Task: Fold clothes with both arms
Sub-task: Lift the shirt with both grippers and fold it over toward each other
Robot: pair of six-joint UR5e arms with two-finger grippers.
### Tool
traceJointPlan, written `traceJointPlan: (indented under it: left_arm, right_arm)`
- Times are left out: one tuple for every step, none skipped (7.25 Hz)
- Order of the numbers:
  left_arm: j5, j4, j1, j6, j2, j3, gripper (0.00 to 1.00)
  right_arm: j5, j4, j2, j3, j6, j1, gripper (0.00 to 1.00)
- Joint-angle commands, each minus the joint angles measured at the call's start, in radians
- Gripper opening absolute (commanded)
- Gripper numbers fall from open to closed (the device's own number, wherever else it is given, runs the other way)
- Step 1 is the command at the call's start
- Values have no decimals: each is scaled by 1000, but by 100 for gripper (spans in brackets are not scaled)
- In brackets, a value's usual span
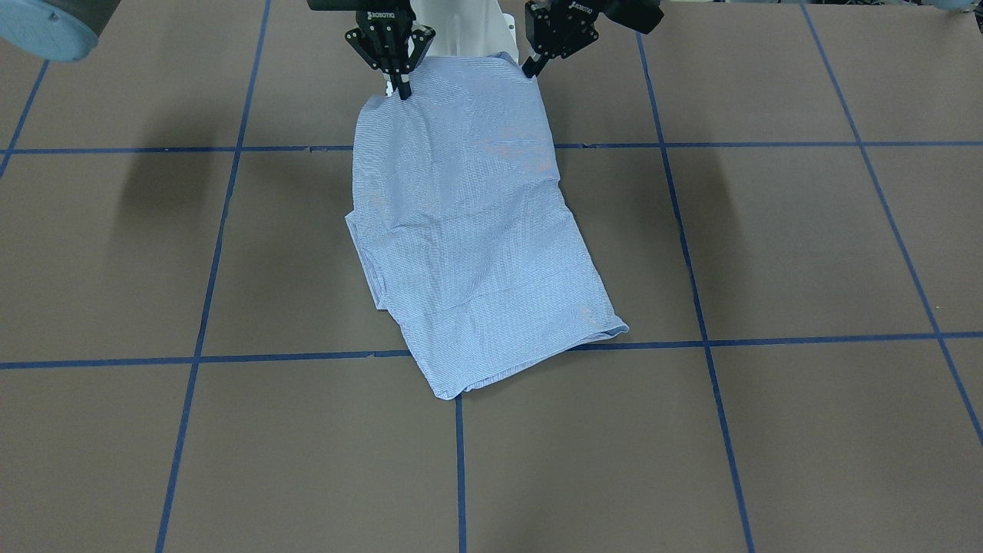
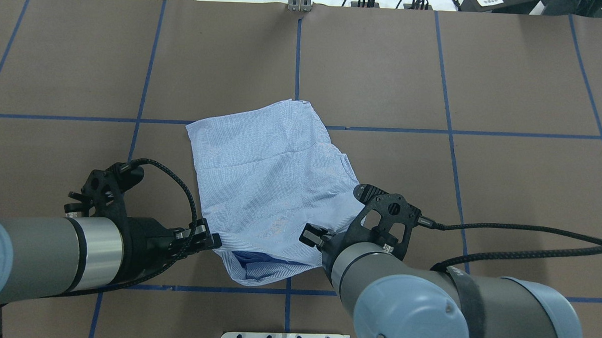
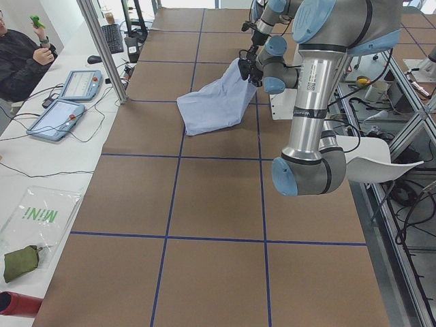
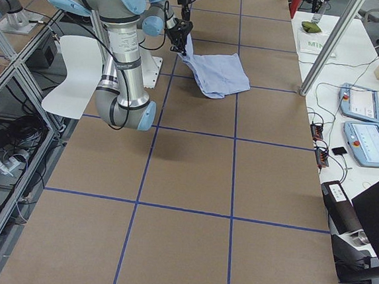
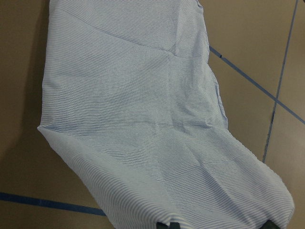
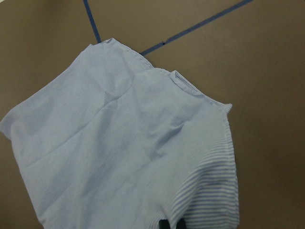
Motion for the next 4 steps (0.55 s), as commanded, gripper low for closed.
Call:
traceJointPlan:
  left_arm:
    - [-1,4,-79,81,-66,105,0]
    - [-1,3,-139,123,-98,167,0]
    - [-4,4,-203,190,-115,221,0]
    - [-7,6,-260,253,-132,272,0]
  right_arm:
    - [6,17,112,-155,-55,104,0]
    - [9,86,131,-242,-98,158,0]
    - [14,203,141,-354,-136,204,0]
    - [17,294,181,-483,-150,238,0]
